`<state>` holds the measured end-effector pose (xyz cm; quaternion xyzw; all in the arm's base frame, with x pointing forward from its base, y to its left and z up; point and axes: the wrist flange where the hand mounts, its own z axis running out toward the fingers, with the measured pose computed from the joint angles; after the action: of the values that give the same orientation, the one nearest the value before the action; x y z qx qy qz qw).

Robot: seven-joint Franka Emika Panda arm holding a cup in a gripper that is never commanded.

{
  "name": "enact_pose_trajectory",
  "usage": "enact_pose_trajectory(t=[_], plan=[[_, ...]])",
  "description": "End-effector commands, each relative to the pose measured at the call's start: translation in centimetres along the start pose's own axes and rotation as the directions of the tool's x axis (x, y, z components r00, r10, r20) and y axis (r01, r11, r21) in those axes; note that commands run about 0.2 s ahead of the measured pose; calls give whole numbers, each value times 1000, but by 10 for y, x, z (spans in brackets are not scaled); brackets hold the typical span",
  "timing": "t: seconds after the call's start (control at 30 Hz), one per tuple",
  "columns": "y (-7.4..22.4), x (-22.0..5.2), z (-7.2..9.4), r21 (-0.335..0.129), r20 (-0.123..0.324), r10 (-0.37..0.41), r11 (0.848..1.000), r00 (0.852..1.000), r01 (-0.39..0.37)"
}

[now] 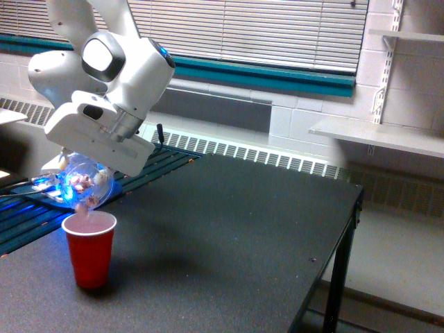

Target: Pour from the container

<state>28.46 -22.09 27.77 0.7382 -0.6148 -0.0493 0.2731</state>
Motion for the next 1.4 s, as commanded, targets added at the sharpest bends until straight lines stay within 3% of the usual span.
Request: enact_pose_trajectory(t=[0.03,0.27,0.87,1.4], plan=[[-4,3,-4,-16,5,-30,999,1000,30],[-9,5,-10,-46,15,-33,998,999,34],[-15,11,-13,-66,34,-54,996,998,57],[-15,13,-11,-38,43,-59,997,997,61]])
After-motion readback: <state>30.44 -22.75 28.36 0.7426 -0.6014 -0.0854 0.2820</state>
